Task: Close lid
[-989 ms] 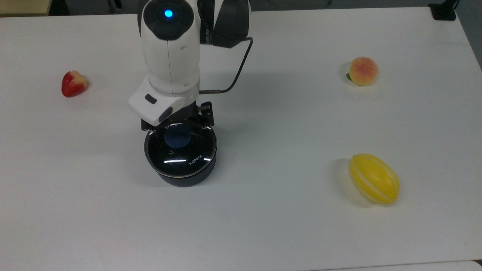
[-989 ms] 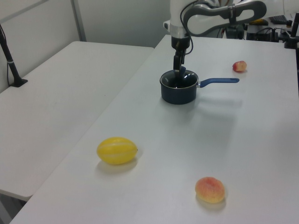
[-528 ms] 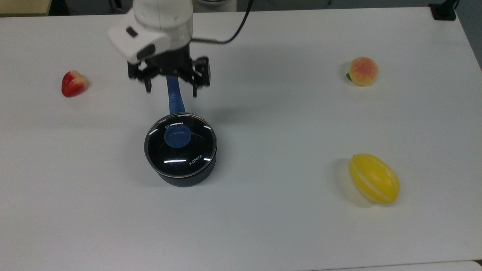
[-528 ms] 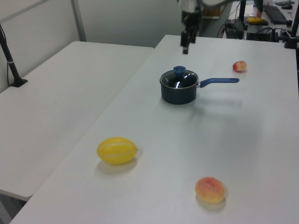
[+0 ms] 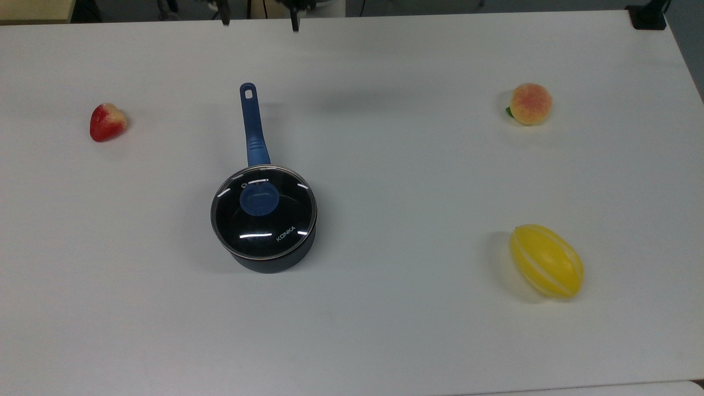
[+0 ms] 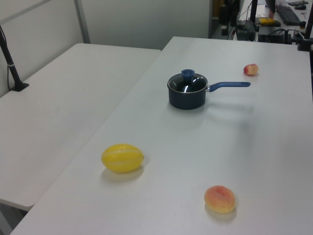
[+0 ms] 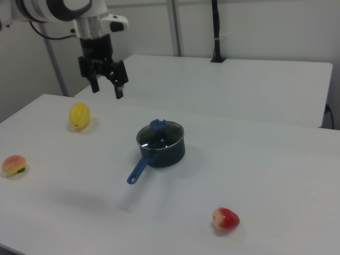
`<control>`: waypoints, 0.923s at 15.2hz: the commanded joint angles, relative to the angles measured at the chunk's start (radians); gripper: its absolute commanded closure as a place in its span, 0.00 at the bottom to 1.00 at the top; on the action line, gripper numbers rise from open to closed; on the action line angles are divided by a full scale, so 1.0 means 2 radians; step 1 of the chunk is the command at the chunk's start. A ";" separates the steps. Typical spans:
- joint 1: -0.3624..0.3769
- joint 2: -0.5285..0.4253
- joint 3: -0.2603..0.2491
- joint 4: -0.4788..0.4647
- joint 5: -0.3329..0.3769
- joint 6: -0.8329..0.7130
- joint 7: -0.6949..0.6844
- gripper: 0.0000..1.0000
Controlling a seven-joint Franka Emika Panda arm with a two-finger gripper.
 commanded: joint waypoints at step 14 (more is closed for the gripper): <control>0.009 -0.120 -0.007 -0.175 0.038 0.149 0.000 0.00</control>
